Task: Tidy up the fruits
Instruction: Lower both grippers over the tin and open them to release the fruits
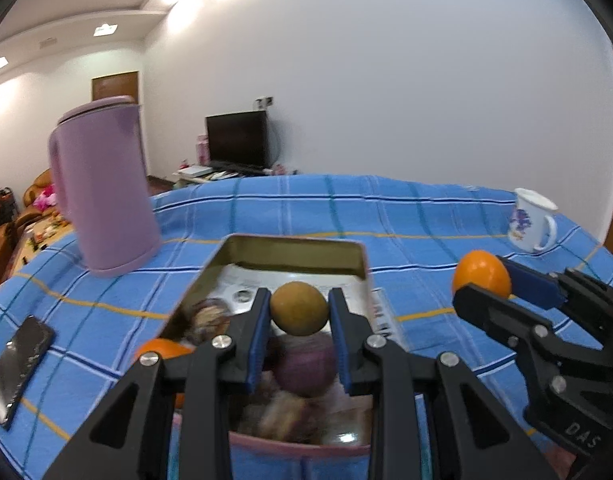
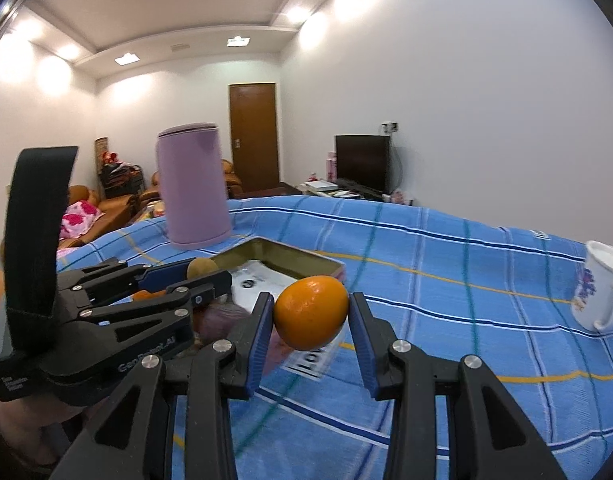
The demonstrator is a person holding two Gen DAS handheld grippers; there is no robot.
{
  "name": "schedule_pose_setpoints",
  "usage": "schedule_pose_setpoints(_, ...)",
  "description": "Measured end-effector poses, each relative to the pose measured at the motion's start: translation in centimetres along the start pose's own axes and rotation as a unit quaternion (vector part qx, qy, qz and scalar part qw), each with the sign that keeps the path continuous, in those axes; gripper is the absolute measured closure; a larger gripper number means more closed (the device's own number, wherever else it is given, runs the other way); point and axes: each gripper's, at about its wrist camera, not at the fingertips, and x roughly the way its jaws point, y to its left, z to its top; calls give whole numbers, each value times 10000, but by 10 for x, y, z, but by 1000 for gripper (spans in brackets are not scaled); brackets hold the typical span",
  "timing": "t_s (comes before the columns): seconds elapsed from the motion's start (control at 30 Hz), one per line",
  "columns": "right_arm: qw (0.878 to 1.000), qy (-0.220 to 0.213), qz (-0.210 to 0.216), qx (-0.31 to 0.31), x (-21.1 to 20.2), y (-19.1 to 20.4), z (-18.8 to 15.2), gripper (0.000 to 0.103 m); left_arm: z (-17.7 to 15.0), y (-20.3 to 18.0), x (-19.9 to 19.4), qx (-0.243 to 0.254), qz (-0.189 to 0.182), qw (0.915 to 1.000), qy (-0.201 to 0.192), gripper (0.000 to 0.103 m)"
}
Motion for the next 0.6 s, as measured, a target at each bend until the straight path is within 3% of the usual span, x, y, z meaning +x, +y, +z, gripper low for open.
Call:
schedule_pose_setpoints(0.2, 9993, 139, 278, -214, 18, 26, 4, 63, 0, 21, 1, -131, 208, 9997, 92, 73)
schedule_pose_setpoints(0.6, 9967, 506, 516, -381, 40, 44, 5, 62, -7, 36, -4, -229, 260, 9994, 79, 70)
